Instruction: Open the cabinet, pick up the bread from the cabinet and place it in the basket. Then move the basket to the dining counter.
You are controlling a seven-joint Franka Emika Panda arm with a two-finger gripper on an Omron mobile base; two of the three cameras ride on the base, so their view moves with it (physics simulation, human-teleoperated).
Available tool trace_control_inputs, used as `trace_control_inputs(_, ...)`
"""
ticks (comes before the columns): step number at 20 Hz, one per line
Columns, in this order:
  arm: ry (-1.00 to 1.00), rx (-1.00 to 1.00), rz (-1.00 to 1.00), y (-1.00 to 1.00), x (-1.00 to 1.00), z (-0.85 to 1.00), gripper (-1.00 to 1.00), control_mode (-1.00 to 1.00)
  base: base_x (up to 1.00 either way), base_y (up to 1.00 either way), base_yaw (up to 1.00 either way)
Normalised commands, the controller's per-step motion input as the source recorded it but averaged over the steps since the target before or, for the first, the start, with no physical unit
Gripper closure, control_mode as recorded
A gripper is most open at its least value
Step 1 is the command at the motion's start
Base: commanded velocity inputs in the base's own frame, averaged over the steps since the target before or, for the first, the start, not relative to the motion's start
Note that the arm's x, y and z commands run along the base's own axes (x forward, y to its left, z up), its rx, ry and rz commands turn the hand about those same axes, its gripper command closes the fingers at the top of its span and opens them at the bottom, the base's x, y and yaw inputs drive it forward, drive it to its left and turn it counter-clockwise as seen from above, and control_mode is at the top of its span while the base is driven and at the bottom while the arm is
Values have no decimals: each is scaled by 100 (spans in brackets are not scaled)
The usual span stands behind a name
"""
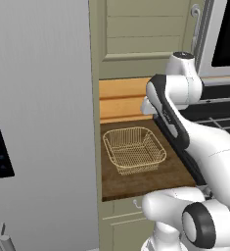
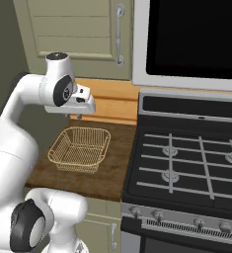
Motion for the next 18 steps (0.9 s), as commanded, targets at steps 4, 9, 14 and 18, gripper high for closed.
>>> trace_control_inputs(4, -2, 0, 0, 0, -17, 5, -100, -100, 0, 0, 0)
trace_control_inputs(9, -19, 0, 1, -3, -40, 29, -100, -100, 0, 0, 0)
trace_control_inputs(14, -22, 0, 0, -5, -29, 35, -100, -100, 0, 0, 0)
trace_control_inputs(18, -18, 1, 0, -20, -31, 49, -100, -100, 0, 0, 0)
